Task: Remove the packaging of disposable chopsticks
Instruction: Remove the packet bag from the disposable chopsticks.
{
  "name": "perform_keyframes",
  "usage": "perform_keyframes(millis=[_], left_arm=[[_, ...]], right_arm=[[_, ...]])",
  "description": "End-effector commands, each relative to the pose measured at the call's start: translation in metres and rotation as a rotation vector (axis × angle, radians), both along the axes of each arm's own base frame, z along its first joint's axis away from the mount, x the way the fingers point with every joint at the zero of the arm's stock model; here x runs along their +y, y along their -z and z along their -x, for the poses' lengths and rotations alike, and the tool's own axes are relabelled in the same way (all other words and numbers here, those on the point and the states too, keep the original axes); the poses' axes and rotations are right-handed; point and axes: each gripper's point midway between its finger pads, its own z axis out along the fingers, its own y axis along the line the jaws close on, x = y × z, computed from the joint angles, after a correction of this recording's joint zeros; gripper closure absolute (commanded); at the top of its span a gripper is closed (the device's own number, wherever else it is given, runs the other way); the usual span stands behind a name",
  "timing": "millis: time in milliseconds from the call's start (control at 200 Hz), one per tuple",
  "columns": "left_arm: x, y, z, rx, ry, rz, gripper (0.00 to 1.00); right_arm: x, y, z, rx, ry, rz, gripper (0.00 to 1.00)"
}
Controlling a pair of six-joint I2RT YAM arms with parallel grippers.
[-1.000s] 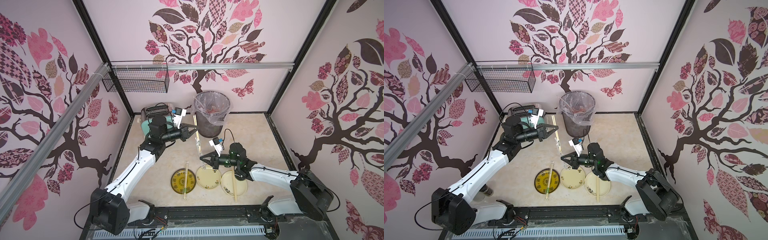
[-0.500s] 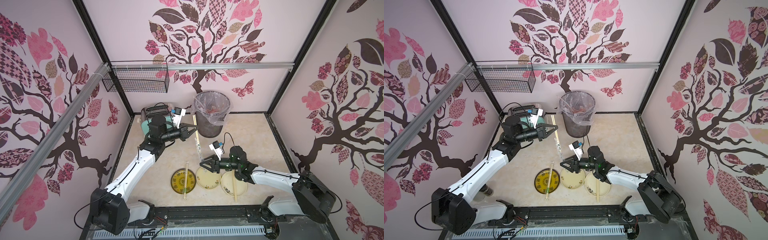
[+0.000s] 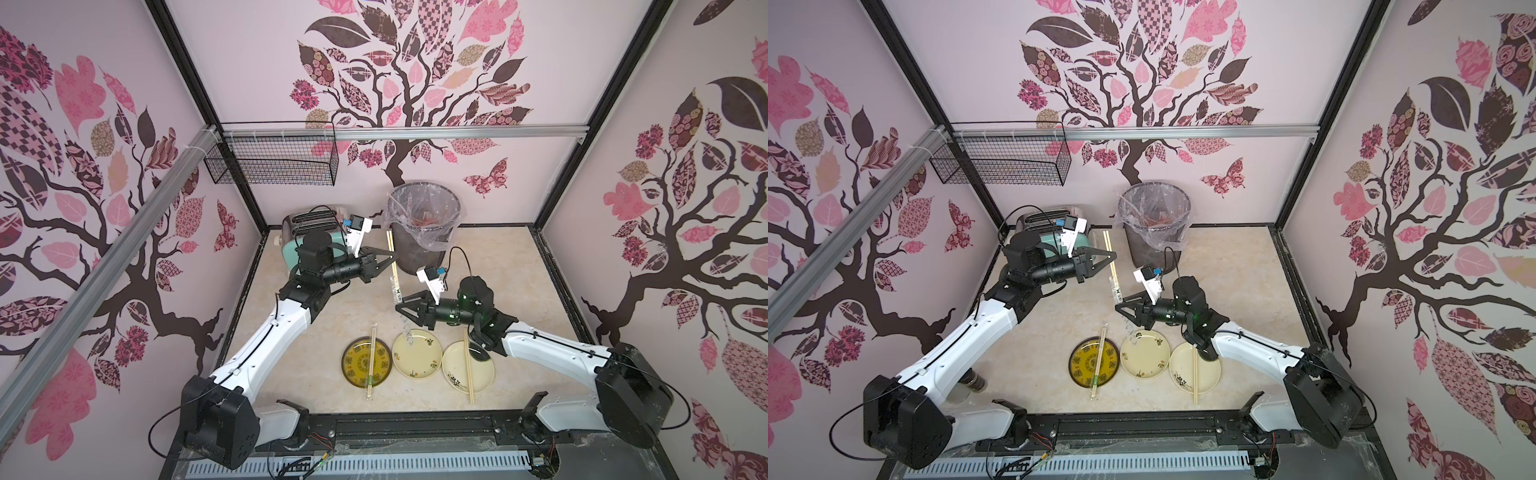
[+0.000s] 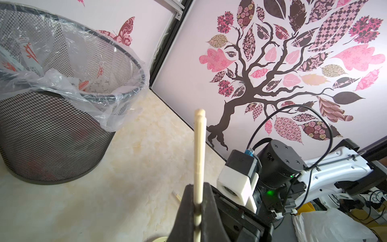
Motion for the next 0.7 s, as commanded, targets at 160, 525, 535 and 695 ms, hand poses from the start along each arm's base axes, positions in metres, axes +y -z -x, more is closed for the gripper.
perform_keyframes(millis=[160,525,535,695], left_arm=[[0.000,0.000,0.000,-0.008,0.009,0.007,1.00],[0.000,0.001,-0.001,-0.006,0.009,0.005,1.00],[0.000,0.001,-0.001,-0.007,0.008,0.005,1.00],[0.000,0.002,0.000,-0.006,0.010,0.003,1.00]], right_arm=[[-0.004,0.024,0.010,0.067,-0.028,0.028,0.93],[-0.014,0.046,0.019,0.120,-0.005,0.046,1.00],[-0.015,0.046,0.018,0.120,0.001,0.048,1.00],[-0.023,0.052,0.011,0.106,0.066,0.107,1.00]])
